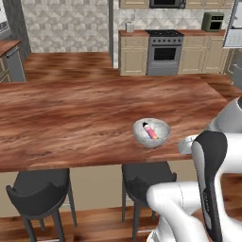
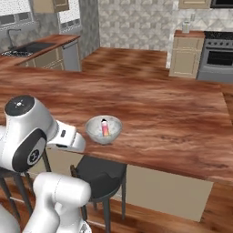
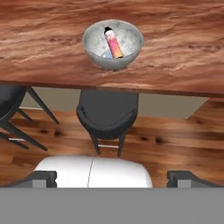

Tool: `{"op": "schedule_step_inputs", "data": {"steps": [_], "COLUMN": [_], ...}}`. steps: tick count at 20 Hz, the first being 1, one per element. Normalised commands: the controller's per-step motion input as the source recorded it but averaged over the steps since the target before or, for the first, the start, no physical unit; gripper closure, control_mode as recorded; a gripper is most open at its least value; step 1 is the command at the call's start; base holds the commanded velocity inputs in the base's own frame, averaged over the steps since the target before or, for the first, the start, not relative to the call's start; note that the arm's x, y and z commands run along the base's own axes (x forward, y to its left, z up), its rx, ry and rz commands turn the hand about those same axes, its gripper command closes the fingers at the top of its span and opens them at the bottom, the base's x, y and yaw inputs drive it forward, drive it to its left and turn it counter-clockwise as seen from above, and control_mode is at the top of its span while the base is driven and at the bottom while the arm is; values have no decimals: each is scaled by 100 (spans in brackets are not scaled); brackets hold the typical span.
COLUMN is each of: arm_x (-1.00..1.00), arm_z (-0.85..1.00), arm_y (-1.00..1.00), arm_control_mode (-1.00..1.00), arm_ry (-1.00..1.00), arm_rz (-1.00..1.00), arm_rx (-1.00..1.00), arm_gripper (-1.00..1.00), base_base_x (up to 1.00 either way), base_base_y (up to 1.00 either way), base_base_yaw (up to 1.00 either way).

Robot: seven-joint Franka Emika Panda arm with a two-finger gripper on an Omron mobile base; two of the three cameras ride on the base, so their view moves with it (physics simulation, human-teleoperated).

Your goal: Open the fridge, grab two sodas, and place both sodas inside the bowl with ice on the dining counter.

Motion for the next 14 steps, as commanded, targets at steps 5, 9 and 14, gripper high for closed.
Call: {"op": "schedule_step_inputs", "data": {"steps": [5,9,14], "arm_x": [0,0,0], "arm_z": [0,0,0], "arm_y": [0,0,0], "arm_control_mode": [100,100,100], "arm_ry": [0,0,0], "arm_rz": [0,0,0], "arm_rx": [0,0,0], "arm_gripper": [-100,-100,-100], "base_base_x": [-60,-31,1], "base_base_y": [-62,-82,-89], "base_base_yaw": [-30,-36,-43]}}
